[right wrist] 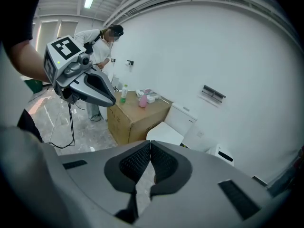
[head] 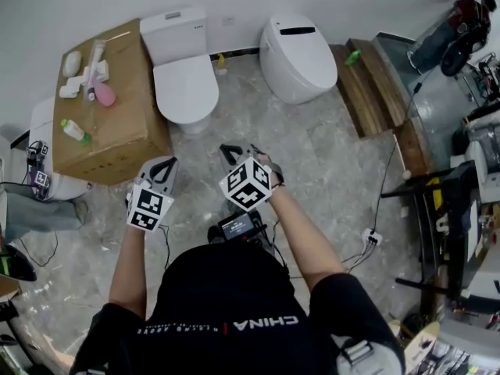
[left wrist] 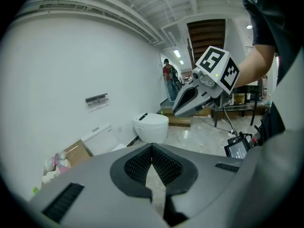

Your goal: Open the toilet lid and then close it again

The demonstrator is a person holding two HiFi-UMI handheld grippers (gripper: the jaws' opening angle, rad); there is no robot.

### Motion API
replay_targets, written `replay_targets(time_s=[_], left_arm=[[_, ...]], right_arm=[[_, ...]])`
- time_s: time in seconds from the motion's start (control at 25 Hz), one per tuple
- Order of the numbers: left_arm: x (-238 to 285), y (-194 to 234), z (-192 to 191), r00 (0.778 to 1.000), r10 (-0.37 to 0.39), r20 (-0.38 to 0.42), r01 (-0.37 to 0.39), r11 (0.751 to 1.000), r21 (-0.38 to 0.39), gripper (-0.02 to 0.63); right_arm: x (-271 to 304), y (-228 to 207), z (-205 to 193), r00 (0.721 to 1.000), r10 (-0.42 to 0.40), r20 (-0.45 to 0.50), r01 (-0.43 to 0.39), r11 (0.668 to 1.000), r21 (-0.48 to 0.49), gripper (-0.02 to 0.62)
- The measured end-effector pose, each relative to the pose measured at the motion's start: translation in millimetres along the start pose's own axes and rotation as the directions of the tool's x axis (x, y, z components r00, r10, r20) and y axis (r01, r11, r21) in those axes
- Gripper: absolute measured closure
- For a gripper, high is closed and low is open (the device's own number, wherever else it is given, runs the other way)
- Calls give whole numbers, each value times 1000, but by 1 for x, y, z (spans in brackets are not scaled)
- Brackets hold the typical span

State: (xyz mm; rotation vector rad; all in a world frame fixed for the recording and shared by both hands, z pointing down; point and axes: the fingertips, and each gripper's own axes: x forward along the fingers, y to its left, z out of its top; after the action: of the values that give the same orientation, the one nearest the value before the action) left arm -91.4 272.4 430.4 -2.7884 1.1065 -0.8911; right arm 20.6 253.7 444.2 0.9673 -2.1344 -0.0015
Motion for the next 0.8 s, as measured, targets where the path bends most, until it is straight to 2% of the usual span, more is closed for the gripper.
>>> replay_targets(time_s=[0.16, 0.32, 0.64, 0.8], left_arm=[[25, 24, 5, 1000, 11, -3, -11, 1000, -14, 597], [63, 50, 8, 999, 32, -25, -32, 999, -17, 597], [147, 126, 41, 993, 90, -83, -97, 992, -81, 597], [187, 154, 67, 988, 136, -76, -145, 981, -130, 597]], right_arm=[[26, -19, 9, 1000, 23, 10, -23, 1000, -8, 581], [68, -46, 9, 995, 96, 3, -96, 995, -13, 581], [146, -137, 38, 981, 195, 25, -195, 981, -12, 581], [175, -179, 44, 971, 238, 34, -238, 971, -7, 581]])
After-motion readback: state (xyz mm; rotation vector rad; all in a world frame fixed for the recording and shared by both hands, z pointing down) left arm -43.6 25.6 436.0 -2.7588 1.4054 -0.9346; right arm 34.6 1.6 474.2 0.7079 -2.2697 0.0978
